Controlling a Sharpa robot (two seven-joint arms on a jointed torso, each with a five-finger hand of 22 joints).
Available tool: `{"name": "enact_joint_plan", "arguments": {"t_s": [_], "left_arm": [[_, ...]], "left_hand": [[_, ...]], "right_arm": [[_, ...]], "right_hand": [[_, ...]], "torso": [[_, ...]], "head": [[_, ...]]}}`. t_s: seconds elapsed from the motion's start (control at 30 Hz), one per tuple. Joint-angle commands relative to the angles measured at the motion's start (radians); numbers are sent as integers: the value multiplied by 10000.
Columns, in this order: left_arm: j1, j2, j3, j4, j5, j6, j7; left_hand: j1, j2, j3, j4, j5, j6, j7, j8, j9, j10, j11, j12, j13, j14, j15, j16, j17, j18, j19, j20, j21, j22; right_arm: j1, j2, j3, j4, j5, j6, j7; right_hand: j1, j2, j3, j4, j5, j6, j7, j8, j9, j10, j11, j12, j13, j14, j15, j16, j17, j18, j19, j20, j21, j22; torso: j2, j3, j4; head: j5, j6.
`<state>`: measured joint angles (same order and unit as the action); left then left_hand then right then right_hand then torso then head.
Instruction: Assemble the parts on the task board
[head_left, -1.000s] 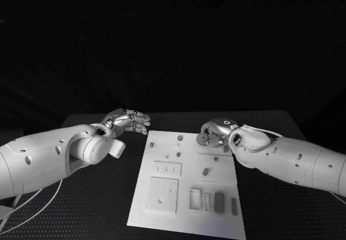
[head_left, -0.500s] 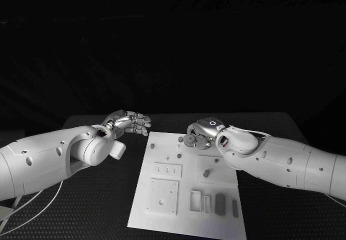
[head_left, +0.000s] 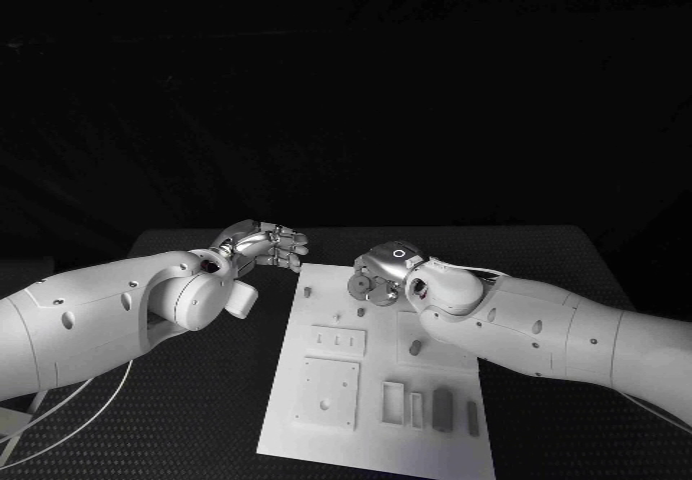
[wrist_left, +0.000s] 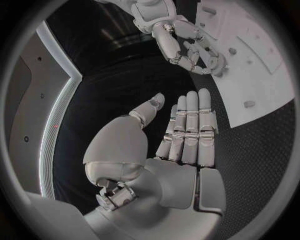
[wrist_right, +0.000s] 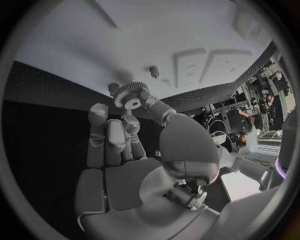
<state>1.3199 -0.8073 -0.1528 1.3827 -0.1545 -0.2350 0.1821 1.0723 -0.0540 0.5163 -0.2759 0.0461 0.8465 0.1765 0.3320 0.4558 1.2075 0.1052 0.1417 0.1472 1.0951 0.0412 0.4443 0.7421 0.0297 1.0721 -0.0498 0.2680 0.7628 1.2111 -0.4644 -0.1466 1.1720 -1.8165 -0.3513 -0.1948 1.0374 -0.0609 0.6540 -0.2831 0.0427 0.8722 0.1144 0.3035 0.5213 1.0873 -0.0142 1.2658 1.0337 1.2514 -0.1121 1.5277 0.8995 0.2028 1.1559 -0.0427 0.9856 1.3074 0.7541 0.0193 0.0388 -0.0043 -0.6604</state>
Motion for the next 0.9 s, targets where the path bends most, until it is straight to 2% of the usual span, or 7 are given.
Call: {"name": "enact_joint_plan", "arguments": {"t_s": [0.03, 0.23, 0.43, 0.57, 0.9], "left_arm": [[14, 39, 8, -13, -26, 85, 63], [14, 63, 9, -22, -26, 94, 62], [14, 65, 9, -15, -26, 96, 58], [14, 67, 9, -13, -26, 104, 57], [14, 79, 9, -31, -26, 110, 57]], "left_hand": [[-110, 1, -19, -49, 48, 15, 44, -36, -9, 80, 0, -63, 15, 65, -7, -61, 15, 206, 11, -84, -57, 13], [-112, 3, -19, -47, 48, 15, 44, -38, -11, 82, 1, -68, 18, 68, -7, -69, 23, 206, 11, -84, -60, 15], [-114, 4, -20, -46, 48, 14, 45, -39, -12, 83, 1, -72, 19, 69, -7, -74, 29, 206, 12, -84, -62, 17], [-114, 4, -20, -46, 48, 14, 45, -40, -12, 85, 1, -74, 20, 70, -7, -78, 33, 206, 12, -84, -63, 18], [-115, 1, -22, -47, 48, 13, 46, -42, -14, 87, 1, -82, 24, 73, -7, -89, 44, 206, 13, -84, -67, 22]], "right_arm": [[-59, 126, -5, -143, -252, 163, -26], [-211, 300, -11, -242, -308, 231, -5], [-244, 438, -11, -482, -364, 204, -33], [-245, 500, -11, -587, -380, 188, -45], [-262, 644, -11, -742, -419, 209, -22]], "right_hand": [[-15, -68, 76, 12, 70, 1651, -245, 278, 248, 19, -50, -35, -11, -8, -86, 16, -6, 590, 30, -72, 45, 146], [-19, -69, 78, 16, 71, 1648, -245, 273, 247, 22, -50, -42, -15, -5, -87, 14, -12, 590, 33, -74, 43, 144], [-24, -76, 77, 17, 70, 1646, -244, 269, 246, 24, -50, -46, -17, -8, -88, 11, -25, 590, 35, -76, 42, 143], [-26, -84, 77, 16, 70, 1643, -243, 266, 245, 26, -50, -50, -19, -3, -88, 11, -19, 590, 37, -77, 41, 142], [-29, -95, 80, 18, 71, 1637, -242, 257, 243, 29, -49, -60, -24, 3, -88, 8, -22, 590, 41, -81, 38, 140]], "torso": [[6, 0, 8], [-6, 2, -32], [-9, 8, -53], [-14, 2, -48], [-9, 14, -49]], "head": [[35, -16], [69, -49], [86, -42], [82, -30], [87, -22]]}}
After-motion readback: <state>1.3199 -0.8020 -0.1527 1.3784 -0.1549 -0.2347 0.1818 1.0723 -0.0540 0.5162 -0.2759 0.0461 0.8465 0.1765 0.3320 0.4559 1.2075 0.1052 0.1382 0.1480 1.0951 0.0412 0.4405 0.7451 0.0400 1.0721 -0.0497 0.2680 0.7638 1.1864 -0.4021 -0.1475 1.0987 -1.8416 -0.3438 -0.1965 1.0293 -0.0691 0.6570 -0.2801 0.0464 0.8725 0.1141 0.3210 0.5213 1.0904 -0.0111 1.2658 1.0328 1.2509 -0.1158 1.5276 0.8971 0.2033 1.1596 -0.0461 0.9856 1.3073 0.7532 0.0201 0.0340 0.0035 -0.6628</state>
